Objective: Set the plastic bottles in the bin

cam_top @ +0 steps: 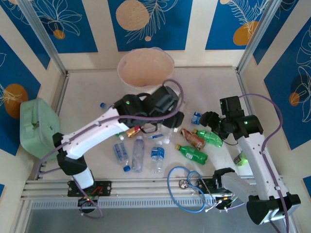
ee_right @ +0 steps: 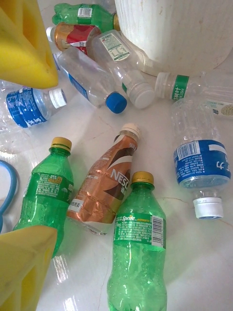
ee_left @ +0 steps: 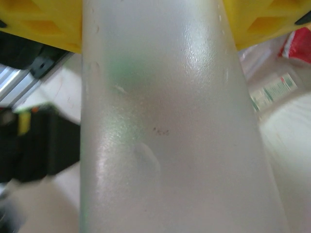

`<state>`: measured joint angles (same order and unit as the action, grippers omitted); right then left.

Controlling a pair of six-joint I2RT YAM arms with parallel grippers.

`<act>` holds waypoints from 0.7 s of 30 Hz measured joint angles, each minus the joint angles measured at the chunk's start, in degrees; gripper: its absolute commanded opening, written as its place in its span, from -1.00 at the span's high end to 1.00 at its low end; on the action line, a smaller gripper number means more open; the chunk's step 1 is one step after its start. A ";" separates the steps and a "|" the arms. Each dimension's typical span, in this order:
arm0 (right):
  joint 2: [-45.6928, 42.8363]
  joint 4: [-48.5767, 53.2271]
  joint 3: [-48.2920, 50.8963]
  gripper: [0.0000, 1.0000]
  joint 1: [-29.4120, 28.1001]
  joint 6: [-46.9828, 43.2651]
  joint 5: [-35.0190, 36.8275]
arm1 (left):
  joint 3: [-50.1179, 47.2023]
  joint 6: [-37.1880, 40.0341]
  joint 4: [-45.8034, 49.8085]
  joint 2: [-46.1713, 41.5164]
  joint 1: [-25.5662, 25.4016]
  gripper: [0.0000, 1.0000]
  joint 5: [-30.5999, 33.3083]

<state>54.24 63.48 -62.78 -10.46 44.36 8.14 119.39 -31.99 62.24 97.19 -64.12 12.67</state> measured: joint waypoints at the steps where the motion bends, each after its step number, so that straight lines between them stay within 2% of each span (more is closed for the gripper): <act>1: -0.13 0.00 0.00 -0.50 0.00 0.00 0.00 | 2.69 0.57 0.37 -0.20 1.05 -0.18 0.15; 8: -0.46 -0.02 0.00 -0.46 -0.02 0.04 -0.24 | 15.37 4.09 1.40 -0.39 11.43 -0.14 1.66; 10: -0.50 -0.02 0.00 -0.47 -0.39 0.17 -0.24 | 15.58 4.76 0.37 -0.61 15.13 -0.06 1.99; 15: -0.92 -0.48 0.00 -0.46 -1.88 0.74 -0.37 | 13.88 6.27 -4.63 0.13 23.39 -0.10 1.97; 21: -0.98 -1.84 0.02 -0.46 -5.09 1.86 -0.48 | 13.92 6.40 -12.02 4.76 30.38 -0.10 0.70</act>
<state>53.25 61.65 -62.76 -15.55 46.22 7.66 133.32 -25.58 50.22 101.95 -33.74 13.37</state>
